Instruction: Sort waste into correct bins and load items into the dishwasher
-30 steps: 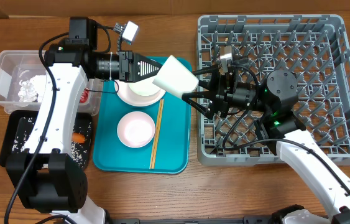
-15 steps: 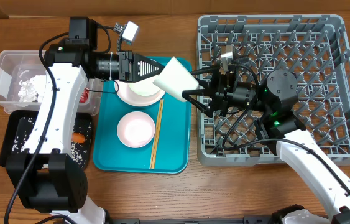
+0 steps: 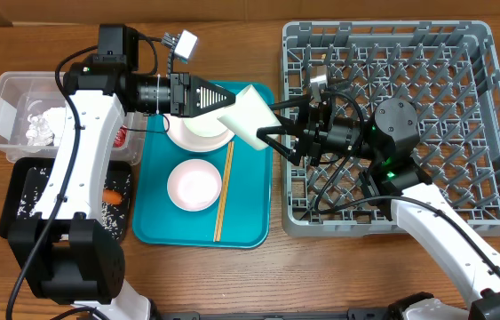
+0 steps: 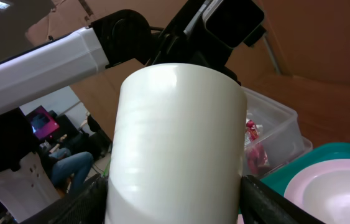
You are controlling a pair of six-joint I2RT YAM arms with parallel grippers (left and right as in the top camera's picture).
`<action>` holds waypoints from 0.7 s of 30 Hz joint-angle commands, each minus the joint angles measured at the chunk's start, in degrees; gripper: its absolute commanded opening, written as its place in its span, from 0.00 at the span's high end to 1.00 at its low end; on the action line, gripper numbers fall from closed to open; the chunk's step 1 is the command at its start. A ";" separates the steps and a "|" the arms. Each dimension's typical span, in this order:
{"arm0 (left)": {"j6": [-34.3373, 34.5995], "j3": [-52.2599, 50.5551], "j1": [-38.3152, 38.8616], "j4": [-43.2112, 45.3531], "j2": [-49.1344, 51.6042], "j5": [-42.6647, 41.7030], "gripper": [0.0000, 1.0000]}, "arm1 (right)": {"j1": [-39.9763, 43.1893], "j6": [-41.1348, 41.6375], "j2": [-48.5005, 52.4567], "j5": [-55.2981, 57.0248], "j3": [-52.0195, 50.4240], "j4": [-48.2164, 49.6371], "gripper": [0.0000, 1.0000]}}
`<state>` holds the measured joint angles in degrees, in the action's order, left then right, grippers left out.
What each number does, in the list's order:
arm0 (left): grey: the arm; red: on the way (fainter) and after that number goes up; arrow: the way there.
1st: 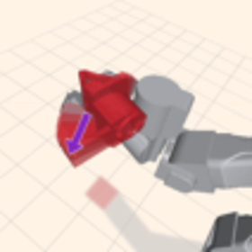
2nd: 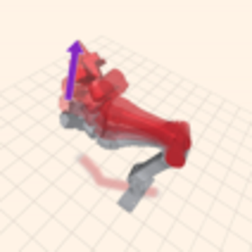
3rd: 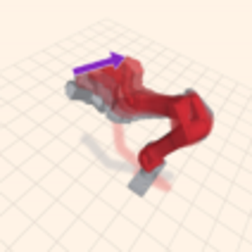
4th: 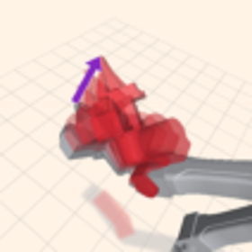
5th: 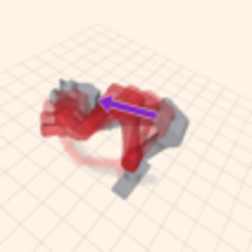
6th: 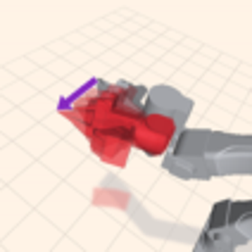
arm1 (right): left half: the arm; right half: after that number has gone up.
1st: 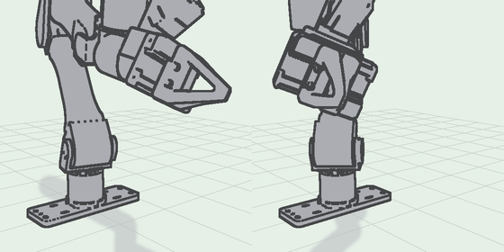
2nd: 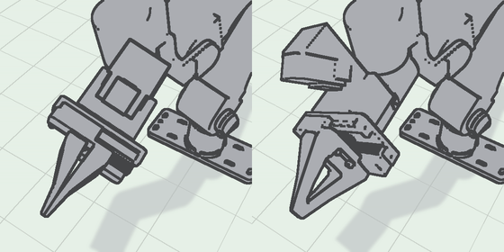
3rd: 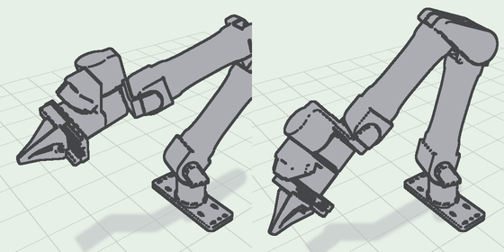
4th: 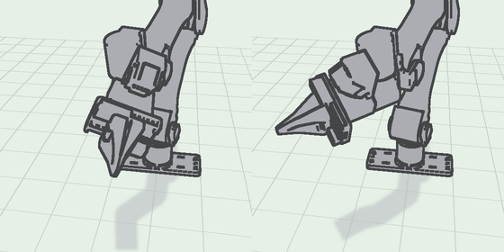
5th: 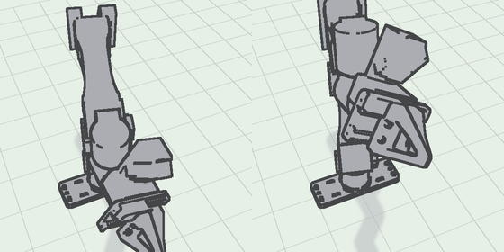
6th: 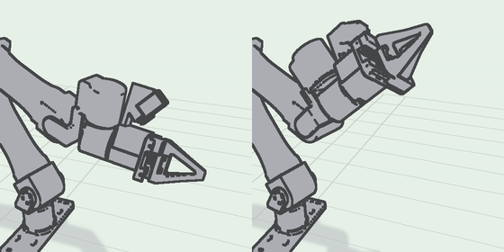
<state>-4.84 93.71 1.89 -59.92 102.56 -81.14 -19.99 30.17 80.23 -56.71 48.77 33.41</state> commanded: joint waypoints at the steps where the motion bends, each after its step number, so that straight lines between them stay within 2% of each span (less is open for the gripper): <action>1: -1.38 0.90 0.42 0.24 0.92 0.35 0.96 | -0.59 0.11 0.15 -0.31 1.14 0.42 0.38; 6: -1.40 0.90 0.42 0.55 0.92 0.59 0.96 | -0.37 0.11 0.15 0.33 1.14 0.57 0.40; 9: -1.40 0.90 0.39 0.63 0.92 0.79 0.91 | 0.37 0.13 0.15 0.33 1.14 0.02 0.41; 13: -1.40 0.90 0.39 0.90 0.92 0.79 0.96 | 0.68 0.11 0.15 0.31 1.14 -1.38 0.41; 17: -1.36 0.90 0.22 1.92 0.92 0.94 0.96 | 0.79 0.07 0.15 0.33 1.14 -2.51 0.39; 19: -0.59 0.90 -0.31 1.88 0.92 4.28 0.96 | 1.11 0.07 0.15 0.33 1.14 -3.80 0.36; 21: 2.32 0.90 -0.90 1.36 0.92 11.85 0.96 | 1.77 0.09 0.15 0.26 1.14 -5.62 0.36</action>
<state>-4.69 93.71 1.83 -58.28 102.56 -78.17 -19.35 30.22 80.23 -56.58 48.77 28.88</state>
